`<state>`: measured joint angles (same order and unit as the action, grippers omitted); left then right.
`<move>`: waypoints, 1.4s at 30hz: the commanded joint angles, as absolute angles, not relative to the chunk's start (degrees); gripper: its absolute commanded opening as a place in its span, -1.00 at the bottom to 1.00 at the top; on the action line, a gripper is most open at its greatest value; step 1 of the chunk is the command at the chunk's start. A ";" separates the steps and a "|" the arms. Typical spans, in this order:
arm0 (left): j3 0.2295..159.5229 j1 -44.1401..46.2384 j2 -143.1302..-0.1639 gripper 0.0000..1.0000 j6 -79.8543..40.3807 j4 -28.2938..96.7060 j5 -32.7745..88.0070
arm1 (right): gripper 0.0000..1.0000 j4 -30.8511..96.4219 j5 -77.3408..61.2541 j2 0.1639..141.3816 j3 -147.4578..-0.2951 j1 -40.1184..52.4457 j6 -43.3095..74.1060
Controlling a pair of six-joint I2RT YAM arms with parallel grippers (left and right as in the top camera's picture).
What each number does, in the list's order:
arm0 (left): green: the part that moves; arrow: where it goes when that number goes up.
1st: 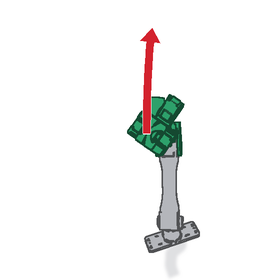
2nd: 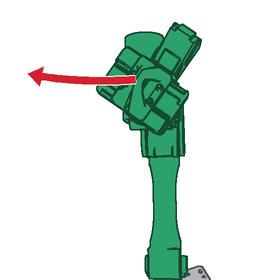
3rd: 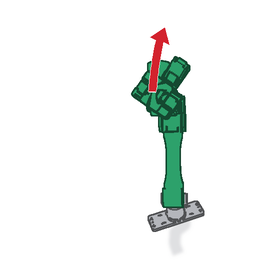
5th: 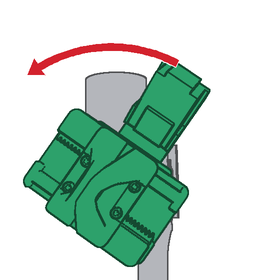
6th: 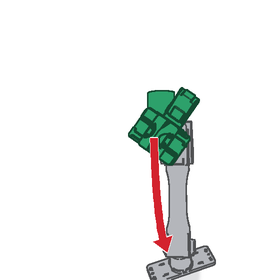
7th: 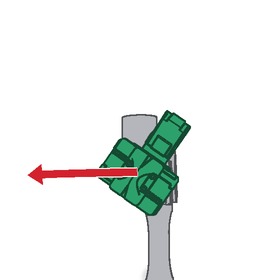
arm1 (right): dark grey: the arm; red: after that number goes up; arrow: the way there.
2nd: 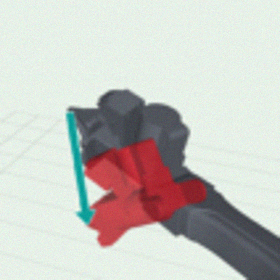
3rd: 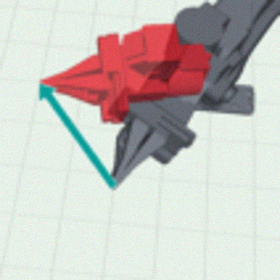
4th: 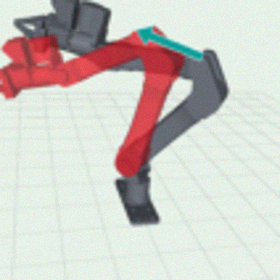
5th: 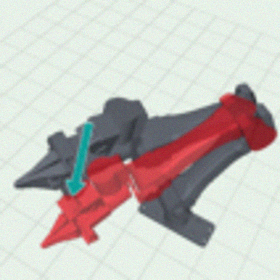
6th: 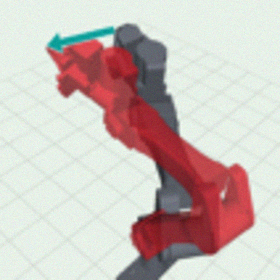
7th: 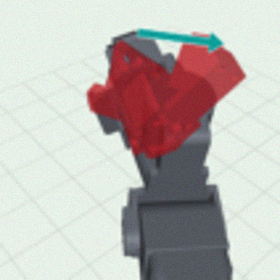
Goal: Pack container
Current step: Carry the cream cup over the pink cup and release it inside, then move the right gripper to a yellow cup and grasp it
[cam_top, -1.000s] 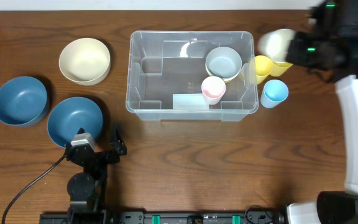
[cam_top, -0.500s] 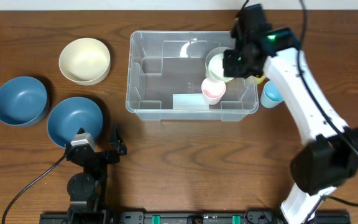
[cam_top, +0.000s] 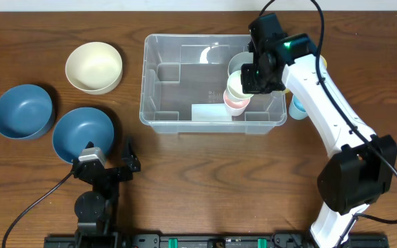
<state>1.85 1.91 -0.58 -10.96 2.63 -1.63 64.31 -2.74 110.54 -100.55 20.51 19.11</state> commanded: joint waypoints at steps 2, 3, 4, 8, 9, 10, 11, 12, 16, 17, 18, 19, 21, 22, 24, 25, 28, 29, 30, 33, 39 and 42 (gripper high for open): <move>0.23 1.67 -0.23 0.96 -11.49 4.08 -1.72 | -0.83 61.82 -1.50 110.52 -97.62 21.02 20.16; 0.23 1.67 -0.23 0.96 -11.49 4.05 -1.72 | -0.73 61.12 -1.50 110.56 -97.12 21.02 20.16; 0.23 1.67 -0.23 0.96 -11.49 4.08 -1.72 | -0.50 60.62 -1.48 110.59 -96.84 20.99 20.12; 0.23 1.67 -0.23 0.96 -11.49 4.08 -1.72 | -0.17 59.61 -1.50 110.48 -97.17 20.88 19.20; 0.23 1.67 -0.23 0.96 -11.49 4.08 -1.72 | -0.16 59.64 -1.52 110.48 -97.71 20.75 19.20; 0.23 1.67 -0.23 0.96 -11.49 4.08 -1.72 | -0.16 59.83 -1.52 110.34 -98.19 20.62 19.20; 0.23 1.67 -0.23 0.96 -11.49 4.08 -1.72 | -0.15 60.07 -1.54 110.24 -98.67 20.51 19.20; 0.23 1.67 -0.23 0.96 -11.49 4.08 -1.72 | -0.14 60.45 -1.54 110.06 -99.37 20.40 19.07; 0.23 1.67 -0.23 0.96 -11.49 4.08 -1.72 | 0.01 63.92 -1.28 108.38 -104.99 19.49 17.06; 0.23 1.67 -0.23 0.96 -11.49 4.08 -1.72 | 0.21 65.08 -0.58 107.83 -106.94 19.05 17.08; 0.23 1.67 -0.23 0.96 -11.49 4.08 -1.72 | 0.42 66.04 0.01 107.24 -108.71 18.59 17.06; 0.23 1.67 -0.23 0.96 -11.49 4.08 -1.72 | 0.60 67.13 0.89 106.56 -110.93 17.78 17.06; 0.23 1.67 -0.23 0.96 -11.46 4.08 -1.72 | 0.70 68.58 2.39 105.41 -114.17 15.92 17.08; 0.23 1.67 -0.23 0.96 -11.49 4.08 -1.72 | 0.72 69.10 3.07 104.97 -115.28 14.87 17.08; 0.23 1.67 -0.23 0.96 -11.46 4.08 -1.72 | 0.82 69.67 4.16 104.12 -116.68 11.92 17.10; 0.23 1.67 -0.23 0.96 -11.49 4.08 -1.72 | 0.86 69.63 4.16 103.85 -116.81 10.26 17.08; 0.23 1.67 -0.23 0.96 -11.49 4.08 -1.72 | 0.88 69.43 4.10 104.27 -116.38 4.67 17.10; 0.23 1.67 -0.23 0.96 -11.49 4.08 -1.72 | 0.88 69.04 4.08 104.57 -115.72 2.85 17.10; 0.23 1.67 -0.23 0.96 -11.49 4.08 -1.72 | 0.88 68.18 4.08 105.01 -114.69 1.17 17.10; 0.23 1.67 -0.23 0.96 -11.49 4.08 -1.72 | 0.87 64.93 3.97 106.50 -110.85 -2.66 17.10; 0.23 1.67 -0.23 0.96 -11.46 4.08 -1.72 | 0.82 57.54 2.04 110.04 -103.50 -6.26 17.17; 0.23 1.67 -0.23 0.96 -11.49 4.08 -1.72 | 0.79 55.44 1.91 112.12 -102.24 -7.40 17.15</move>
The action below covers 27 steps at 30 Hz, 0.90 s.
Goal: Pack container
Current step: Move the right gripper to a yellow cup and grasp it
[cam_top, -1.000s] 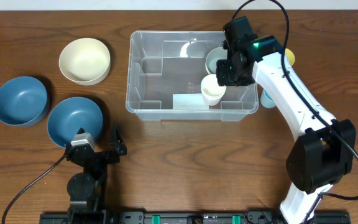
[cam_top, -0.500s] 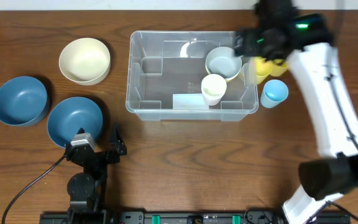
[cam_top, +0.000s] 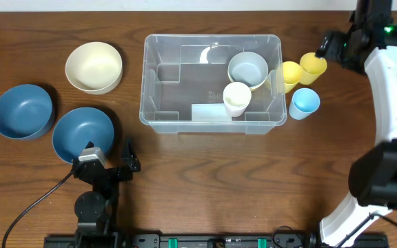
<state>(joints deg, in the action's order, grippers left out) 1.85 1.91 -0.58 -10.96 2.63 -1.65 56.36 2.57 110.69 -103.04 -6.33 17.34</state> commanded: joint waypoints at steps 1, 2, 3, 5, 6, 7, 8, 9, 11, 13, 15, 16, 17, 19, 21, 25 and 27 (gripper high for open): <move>0.23 1.67 -0.23 0.96 -11.49 4.08 -1.72 | 0.78 55.11 1.98 112.73 -102.24 -7.64 17.12; 0.23 1.67 -0.23 0.96 -11.49 4.08 -1.72 | 0.78 54.63 1.93 113.60 -102.24 -8.05 17.12; 0.23 1.67 -0.23 0.96 -11.49 4.08 -1.72 | 0.76 54.13 1.91 114.30 -102.24 -8.27 17.12; 0.23 1.67 -0.23 0.96 -11.49 4.08 -1.72 | 0.69 53.28 1.93 115.83 -102.24 -8.49 17.12; 0.23 1.67 -0.23 0.96 -11.49 4.08 -1.72 | 0.66 53.01 1.91 116.49 -102.24 -8.47 17.12; 0.23 1.67 -0.23 0.96 -11.46 4.08 -1.72 | 0.61 52.71 1.91 117.36 -102.24 -8.47 17.15; 0.23 1.67 -0.23 0.96 -11.49 4.08 -1.72 | 0.57 52.49 1.89 118.26 -102.24 -8.45 17.17; 0.23 1.67 -0.23 0.96 -11.49 4.05 -1.72 | 0.56 52.36 1.89 119.00 -102.24 -8.40 17.17; 0.23 1.67 -0.23 0.96 -11.49 4.08 -1.72 | 0.53 52.18 1.65 120.60 -102.24 -8.34 17.34; 0.23 1.67 -0.23 0.96 -11.49 4.08 -1.72 | 0.49 52.01 1.43 122.13 -102.24 -8.36 17.37; 0.23 1.67 -0.23 0.96 -11.49 4.08 -1.72 | 0.46 51.90 1.39 123.28 -102.24 -8.34 17.37; 0.23 1.67 -0.23 0.96 -11.49 4.08 -1.72 | 0.46 51.81 1.45 123.74 -102.24 -8.32 17.34; 0.23 1.67 -0.23 0.96 -11.49 4.08 -1.72 | 0.43 51.81 1.45 123.90 -102.24 -8.29 17.34; 0.23 1.67 -0.23 0.96 -11.49 4.08 -1.72 | 0.26 51.55 1.43 124.25 -102.24 -8.25 17.37; 0.23 1.67 -0.23 0.96 -11.49 4.08 -1.72 | -0.05 51.35 1.45 124.25 -102.24 -8.25 17.41; 0.23 1.67 -0.23 0.96 -11.49 4.08 -1.72 | -0.60 51.66 1.48 124.25 -102.24 -8.60 17.78; 0.23 1.67 -0.23 0.96 -11.49 4.08 -1.72 | -0.80 52.25 1.50 124.22 -102.24 -9.04 17.76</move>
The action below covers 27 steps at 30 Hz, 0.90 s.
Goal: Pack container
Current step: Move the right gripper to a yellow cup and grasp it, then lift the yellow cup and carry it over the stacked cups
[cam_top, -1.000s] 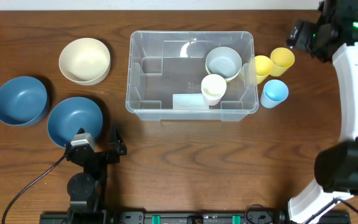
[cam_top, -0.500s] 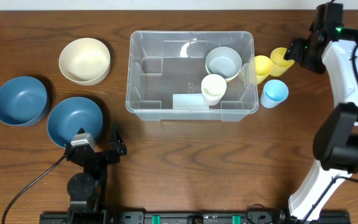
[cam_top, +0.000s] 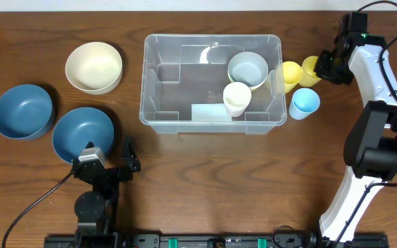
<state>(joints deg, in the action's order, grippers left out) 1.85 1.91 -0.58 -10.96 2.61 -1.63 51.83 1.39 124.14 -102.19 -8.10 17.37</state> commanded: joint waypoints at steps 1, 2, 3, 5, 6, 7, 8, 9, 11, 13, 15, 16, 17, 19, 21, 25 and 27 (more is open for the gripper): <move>0.23 1.67 -0.23 0.96 -11.49 4.08 -1.72 | -0.88 52.64 1.48 124.18 -102.26 -9.37 17.76; 0.23 1.67 -0.23 0.96 -11.49 4.08 -1.72 | -0.96 53.04 1.48 124.07 -102.26 -9.67 17.78; 0.23 1.67 -0.23 0.96 -11.49 4.05 -1.72 | -0.97 53.45 1.48 123.94 -102.30 -9.89 17.76; 0.23 1.67 -0.23 0.96 -11.49 4.08 -1.72 | -0.97 54.19 1.50 123.42 -102.32 -10.28 17.78; 0.23 1.67 -0.23 0.96 -11.49 4.08 -1.72 | -0.98 54.54 1.50 122.93 -102.32 -10.57 17.78; 0.23 1.67 -0.23 0.96 -11.49 4.08 -1.72 | -0.98 54.85 1.52 122.28 -102.32 -10.83 17.76; 0.23 1.67 -0.23 0.96 -11.46 4.08 -1.72 | -0.97 55.13 1.52 121.43 -102.35 -11.05 17.76; 0.23 1.67 -0.23 0.96 -11.49 4.08 -1.72 | -0.97 55.37 1.50 120.33 -102.37 -11.40 17.76; 0.23 1.67 -0.23 0.96 -11.49 4.08 -1.72 | -0.97 55.81 1.43 117.71 -102.52 -12.16 17.76; 0.23 1.67 -0.23 0.96 -11.49 4.08 -1.72 | -0.97 56.97 1.45 114.08 -103.24 -12.73 17.72; 0.23 1.67 -0.23 0.96 -11.49 4.08 -1.72 | -0.97 58.06 1.39 110.10 -103.88 -12.69 17.58; 0.23 1.67 -0.23 0.96 -11.49 4.08 -1.72 | -0.97 58.35 0.75 107.85 -104.12 -12.45 16.93; 0.23 1.67 -0.23 0.96 -11.49 4.08 -1.72 | -0.98 58.54 0.05 105.49 -104.16 -12.14 16.62; 0.23 1.67 -0.23 0.96 -11.49 4.08 -1.72 | -0.98 58.85 -1.78 101.58 -104.16 -11.14 16.64; 0.23 1.67 -0.23 0.96 -11.49 4.08 -1.72 | -0.97 59.27 -4.29 97.58 -104.16 -9.21 16.67; 0.23 1.67 -0.23 0.96 -11.49 4.08 -1.72 | -0.97 59.90 -5.39 92.97 -104.16 -2.90 16.73; 0.23 1.67 -0.23 0.96 -11.46 4.08 -1.72 | -0.97 60.31 -5.39 92.33 -104.16 1.19 16.73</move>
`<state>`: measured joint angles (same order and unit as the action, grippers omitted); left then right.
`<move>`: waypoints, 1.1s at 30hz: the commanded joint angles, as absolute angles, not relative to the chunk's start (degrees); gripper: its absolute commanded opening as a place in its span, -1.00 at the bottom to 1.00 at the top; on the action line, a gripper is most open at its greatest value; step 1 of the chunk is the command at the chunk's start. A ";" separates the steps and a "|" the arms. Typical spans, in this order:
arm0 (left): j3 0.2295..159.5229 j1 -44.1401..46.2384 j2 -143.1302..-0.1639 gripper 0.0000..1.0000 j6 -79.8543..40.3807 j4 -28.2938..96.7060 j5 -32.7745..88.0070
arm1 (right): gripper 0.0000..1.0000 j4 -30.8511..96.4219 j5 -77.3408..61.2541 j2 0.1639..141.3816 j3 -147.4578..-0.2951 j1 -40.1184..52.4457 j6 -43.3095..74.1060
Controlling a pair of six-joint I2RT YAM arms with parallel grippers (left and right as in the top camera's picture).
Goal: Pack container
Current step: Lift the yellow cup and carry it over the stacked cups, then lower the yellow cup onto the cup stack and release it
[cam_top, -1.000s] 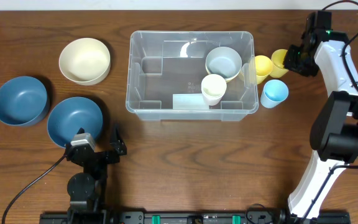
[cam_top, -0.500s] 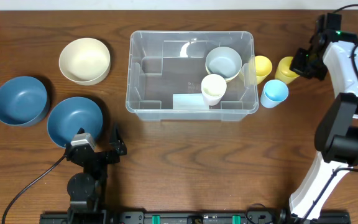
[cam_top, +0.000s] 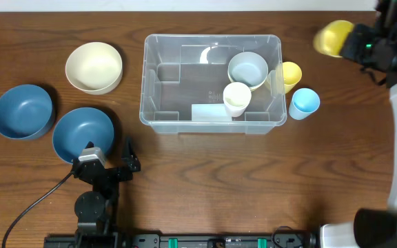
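The clear plastic container (cam_top: 158, 118) stands mid-table. Inside it are a grey-blue bowl (cam_top: 247, 69) and a cream cup (cam_top: 237, 98) standing upright. Just outside its right wall stand a yellow cup (cam_top: 292, 71) and a light blue cup (cam_top: 304, 102). My right gripper (cam_top: 344, 41) is raised at the far right, shut on a second yellow cup (cam_top: 331, 37), which looks large and blurred from being lifted. My left gripper (cam_top: 128, 162) rests at the front edge near the blue bowls, holding nothing.
To the left of the container lie a cream bowl (cam_top: 94, 67) and two blue bowls (cam_top: 23, 111) (cam_top: 83, 133). The left arm's base sits at the front edge below them. The right arm's white link runs down the far right side.
My right gripper was low at the right-hand yellow cup on the table. Now it holds that cup lifted high, further up and right. The other yellow cup and blue cup stayed put.
First my right gripper was inside the container over the cup stack by the bowl. Then it was outside near the yellow cups, with the cream cup left standing inside. Then it was down at the right yellow cup, and now that cup is lifted.
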<state>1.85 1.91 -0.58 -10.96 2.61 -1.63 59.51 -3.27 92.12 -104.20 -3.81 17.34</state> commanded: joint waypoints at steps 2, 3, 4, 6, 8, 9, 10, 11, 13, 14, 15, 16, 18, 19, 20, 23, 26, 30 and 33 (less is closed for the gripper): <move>0.23 1.67 -0.23 0.96 -11.49 4.08 -1.72 | -0.97 61.06 -5.39 92.49 -104.07 5.32 16.73; 0.23 1.67 -0.23 0.96 -11.49 4.08 -1.72 | -0.98 61.21 -5.30 92.88 -103.83 7.51 16.69; 0.23 1.67 -0.23 0.96 -11.49 4.08 -1.72 | -0.98 61.36 -4.86 93.12 -103.48 9.56 16.73; 0.23 1.67 -0.23 0.96 -11.49 4.08 -1.72 | -0.97 61.32 -3.81 93.89 -102.56 13.15 16.78; 0.23 1.67 -0.23 0.94 -11.49 4.05 -1.72 | -0.97 61.36 -2.17 94.87 -101.80 16.01 17.34; 0.23 1.67 -0.23 0.96 -11.49 4.08 -1.72 | -0.97 61.39 -1.41 95.57 -101.41 17.45 17.37; 0.23 1.67 -0.23 0.96 -11.49 4.08 -1.72 | -0.97 61.43 -0.84 96.29 -101.08 18.68 17.45; 0.23 1.67 -0.23 0.96 -11.46 4.08 -1.72 | -0.97 61.43 -0.32 96.95 -100.68 19.57 17.89; 0.23 1.67 -0.23 0.95 -11.49 4.08 -1.72 | -0.97 61.32 0.21 98.30 -99.72 21.10 18.26; 0.23 1.67 -0.23 0.96 -11.49 4.08 -1.72 | -0.97 61.19 0.21 98.96 -99.09 21.63 18.46; 0.23 1.67 -0.23 0.96 -11.49 4.05 -1.72 | -0.97 61.06 0.21 99.59 -98.35 22.02 18.81; 0.23 1.67 -0.23 0.96 -11.49 4.08 -1.72 | -0.97 61.01 0.23 100.03 -97.73 22.22 19.22; 0.23 1.67 -0.23 0.96 -11.49 4.08 -1.72 | -0.97 61.01 0.21 100.97 -96.40 22.41 19.81; 0.23 1.67 -0.23 0.96 -11.49 4.08 -1.72 | -0.97 61.04 0.21 101.27 -95.85 22.41 19.99; 0.23 1.67 -0.23 0.96 -11.49 4.08 -1.72 | -0.97 60.99 0.21 101.38 -95.09 22.41 20.21; 0.23 1.67 -0.23 0.96 -11.49 4.08 -1.72 | -0.97 59.79 0.21 101.38 -92.31 22.41 20.16; 0.23 1.67 -0.23 0.96 -11.49 4.08 -1.72 | -0.82 57.45 0.23 101.38 -89.41 22.41 20.10; 0.23 1.67 -0.23 0.96 -11.49 4.08 -1.72 | 0.35 53.78 0.21 101.41 -86.76 22.39 19.11; 0.23 1.67 -0.23 0.96 -11.49 4.08 -1.72 | 0.43 51.99 0.21 101.38 -86.78 22.33 17.47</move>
